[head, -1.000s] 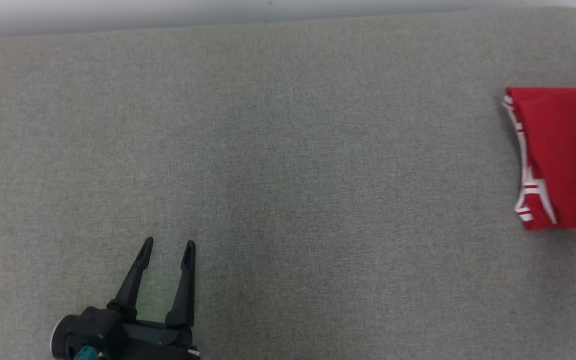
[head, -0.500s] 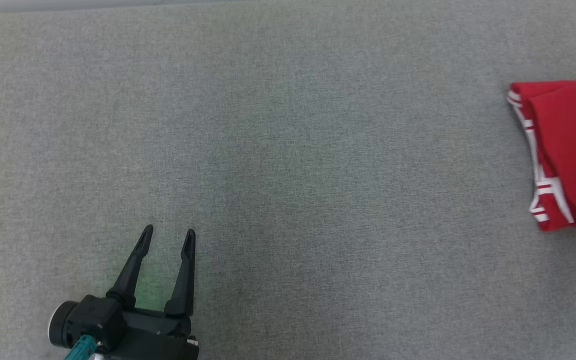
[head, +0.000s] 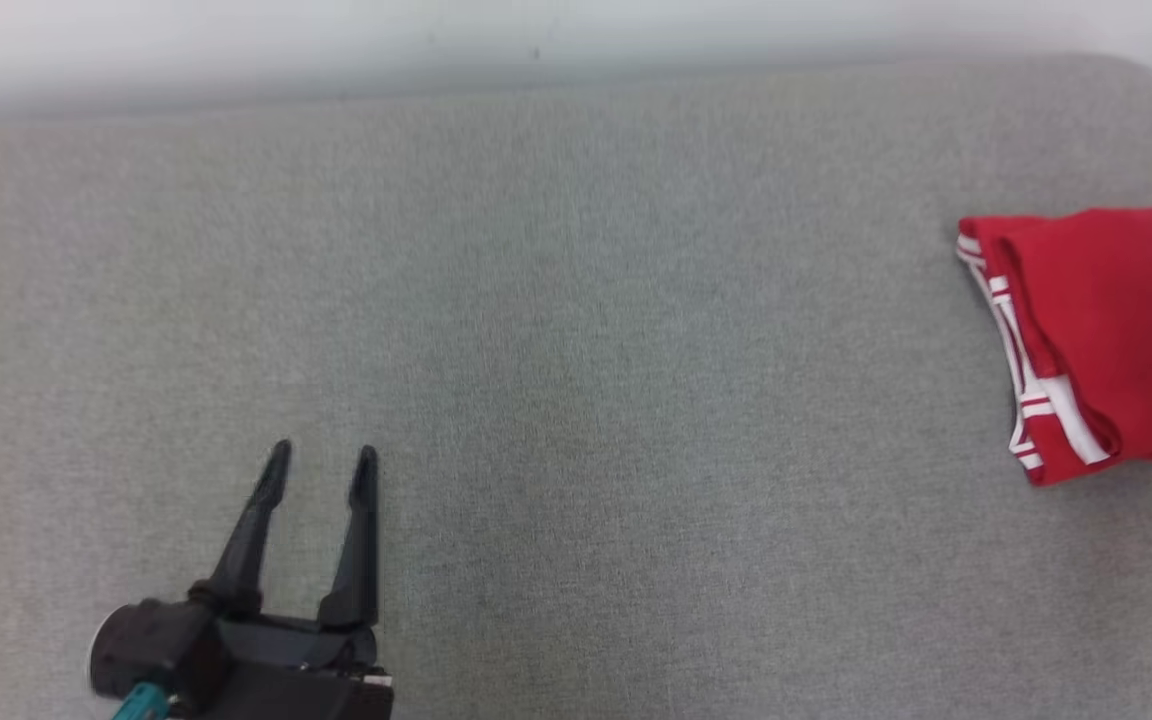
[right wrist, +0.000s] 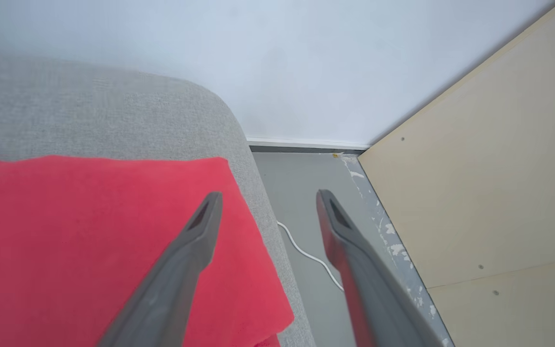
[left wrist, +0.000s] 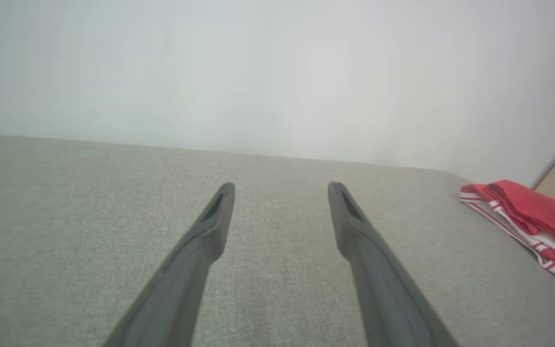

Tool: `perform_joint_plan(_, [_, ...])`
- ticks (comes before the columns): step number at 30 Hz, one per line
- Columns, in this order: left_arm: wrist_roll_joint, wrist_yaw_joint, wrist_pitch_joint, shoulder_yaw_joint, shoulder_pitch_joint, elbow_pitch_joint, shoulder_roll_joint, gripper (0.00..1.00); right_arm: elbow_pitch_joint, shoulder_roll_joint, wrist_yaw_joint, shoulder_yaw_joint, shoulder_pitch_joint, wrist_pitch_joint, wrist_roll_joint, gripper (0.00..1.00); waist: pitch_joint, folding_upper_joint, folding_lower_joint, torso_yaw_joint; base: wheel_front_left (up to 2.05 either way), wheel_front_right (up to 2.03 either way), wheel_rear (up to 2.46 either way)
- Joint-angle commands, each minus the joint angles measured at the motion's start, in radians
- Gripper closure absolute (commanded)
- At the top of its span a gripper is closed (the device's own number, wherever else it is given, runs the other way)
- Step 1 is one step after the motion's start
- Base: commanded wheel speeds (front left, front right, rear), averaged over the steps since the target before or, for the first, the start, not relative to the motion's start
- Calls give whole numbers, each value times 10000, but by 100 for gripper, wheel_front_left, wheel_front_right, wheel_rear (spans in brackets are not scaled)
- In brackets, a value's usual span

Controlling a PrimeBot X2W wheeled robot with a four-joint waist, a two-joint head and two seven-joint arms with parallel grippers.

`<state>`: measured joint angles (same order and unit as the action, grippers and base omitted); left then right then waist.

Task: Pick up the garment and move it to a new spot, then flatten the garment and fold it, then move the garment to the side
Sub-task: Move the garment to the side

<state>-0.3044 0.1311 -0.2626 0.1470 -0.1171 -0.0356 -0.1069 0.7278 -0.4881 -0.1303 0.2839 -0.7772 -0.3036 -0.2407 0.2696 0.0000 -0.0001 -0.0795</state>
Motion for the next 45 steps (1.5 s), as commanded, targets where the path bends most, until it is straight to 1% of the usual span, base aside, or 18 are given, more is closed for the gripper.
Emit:
perform_joint_plan(1, [-51, -17, -26, -186, 268, 103, 44, 0, 169, -73, -5, -141, 170, 364, 286, 0, -665, 0, 1, 75, 0, 0, 0])
perform_joint_plan(5, [-126, -54, -26, -587, 747, -51, 295, 0, 618, 252, -5, -815, 635, 1742, 1416, 0, -1325, 0, 1, 121, 0, 0, 0])
perform_joint_plan(9, [-221, -126, -26, -986, 1083, -134, 421, 0, 545, 550, -6, -1730, 1292, 3220, 2619, 0, -1785, 0, 1, 158, 0, 0, 0])
perform_joint_plan(12, [-167, -179, -26, -1210, 1208, -308, 469, 0, 245, 1164, -6, -2458, 2052, 4132, 3659, 0, -2018, 0, 1, 219, 0, 0, 0])
perform_joint_plan(14, [-108, -236, -27, -1351, 1327, -337, 488, 0, -236, 1759, -6, -2591, 2637, 4613, 4271, 0, -2156, 0, 1, 271, 0, 0, 0])
perform_joint_plan(17, [-34, -313, -26, -1565, 1517, -462, 516, 0, -1079, 2798, -6, -2758, 3788, 5008, 4623, 0, -2342, 0, 1, 368, 0, 0, 0])
perform_joint_plan(19, [83, -360, -26, -1669, 1576, -518, 515, 0, -1711, 3443, -6, -2738, 4557, 5173, 4463, 0, -2462, 0, 1, 432, 0, 0, 0])
perform_joint_plan(20, [132, -372, -27, -1715, 1633, -539, 522, 0, -2018, 3704, -6, -2678, 4915, 5251, 4409, 0, -2505, 0, 1, 450, 0, 0, 0])
perform_joint_plan(23, [221, -383, -26, -1820, 1820, -582, 545, 0, -2880, 4127, -6, -2609, 5810, 5335, 4043, 0, -2605, 0, 1, 476, 0, 0, 0])
perform_joint_plan(25, [271, -367, -26, -1881, 1850, -606, 550, 0, -3302, 4301, -6, -2633, 6269, 5290, 3730, 0, -2657, 0, 1, 487, 0, 0, 0])
perform_joint_plan(26, [271, -367, -26, -1881, 1850, -606, 550, 0, -3302, 4301, -6, -2633, 6269, 5290, 3730, 0, -2657, 0, 1, 487, 0, 0, 0])
perform_joint_plan(28, [353, -337, -26, -1895, 1971, -610, 561, 0, -3820, 4355, -6, -2665, 6713, 5094, 3539, 0, -2696, 0, 1, 492, 0, 0, 0])
perform_joint_plan(35, [437, -178, -26, -1877, 2149, -719, 567, 0, -4476, 4375, -6, -2839, 7170, 4873, 3826, 0, -2743, 0, 1, 467, 0, 0, 0])
perform_joint_plan(45, [269, -320, -26, -1689, 2385, -866, 568, 0, -4935, 4379, -6, -2703, 7459, 4573, 3936, 0, -2866, 0, 1, 579, 0, 0, 0])
